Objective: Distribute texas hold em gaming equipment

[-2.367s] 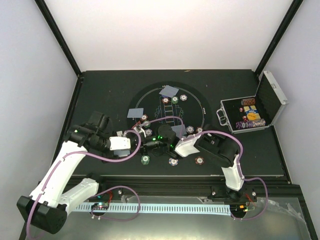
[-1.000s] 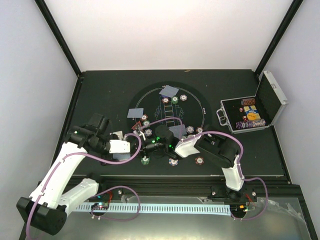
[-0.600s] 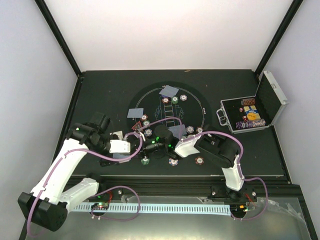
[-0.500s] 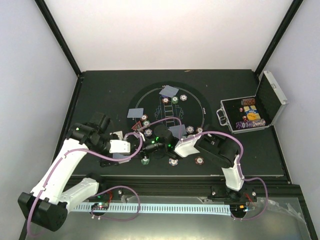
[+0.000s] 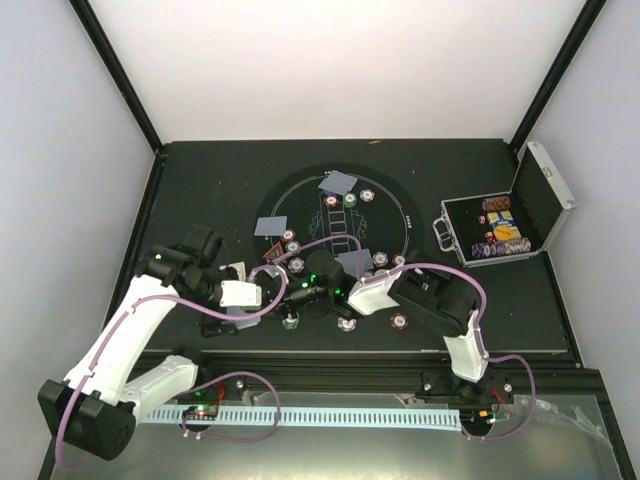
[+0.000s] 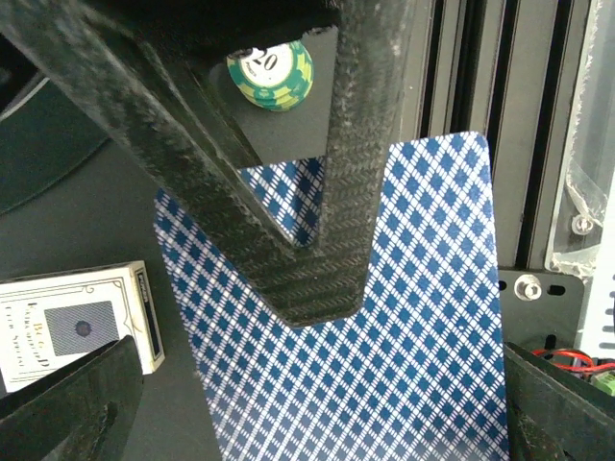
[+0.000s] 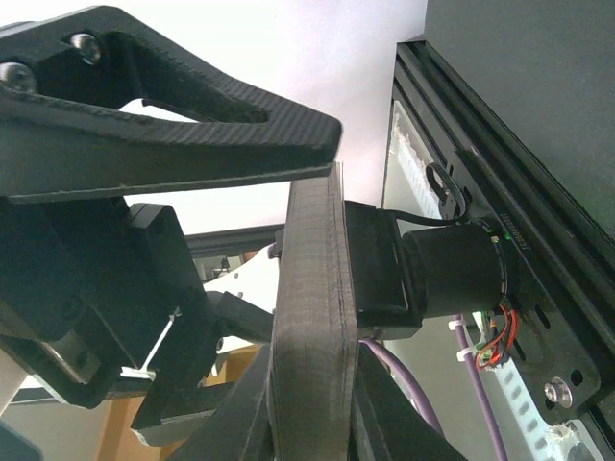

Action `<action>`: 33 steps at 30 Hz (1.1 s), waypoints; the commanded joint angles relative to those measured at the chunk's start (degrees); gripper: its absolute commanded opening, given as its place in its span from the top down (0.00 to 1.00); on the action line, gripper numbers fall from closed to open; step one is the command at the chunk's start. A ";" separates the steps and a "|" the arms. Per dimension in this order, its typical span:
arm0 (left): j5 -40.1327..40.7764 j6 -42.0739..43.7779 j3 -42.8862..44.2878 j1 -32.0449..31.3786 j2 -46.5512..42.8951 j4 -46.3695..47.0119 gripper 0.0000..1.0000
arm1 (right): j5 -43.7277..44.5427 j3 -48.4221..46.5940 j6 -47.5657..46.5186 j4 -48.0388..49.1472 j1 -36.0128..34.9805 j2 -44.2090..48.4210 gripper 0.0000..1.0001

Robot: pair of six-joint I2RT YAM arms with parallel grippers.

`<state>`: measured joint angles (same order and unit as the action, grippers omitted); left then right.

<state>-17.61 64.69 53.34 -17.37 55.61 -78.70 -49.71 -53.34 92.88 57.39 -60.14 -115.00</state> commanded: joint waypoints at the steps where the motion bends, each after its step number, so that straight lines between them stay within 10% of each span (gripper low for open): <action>1: -0.09 -0.24 -0.36 -0.30 0.54 -0.09 0.01 | -0.93 -1.66 -0.09 2.88 -0.62 2.15 0.99; 23: 0.24 -1.75 1.17 -0.22 -2.75 -0.30 0.28 | 2.71 1.30 -4.37 -3.09 -0.23 2.83 0.99; 33: 0.37 -1.50 0.85 -0.23 -2.53 0.75 0.70 | 4.49 1.48 -8.41 -11.05 -0.05 5.05 0.93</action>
<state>-17.45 62.39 53.10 -17.39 53.63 -78.48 -45.84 -52.73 87.20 52.69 -60.25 -111.70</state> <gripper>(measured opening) 0.692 0.150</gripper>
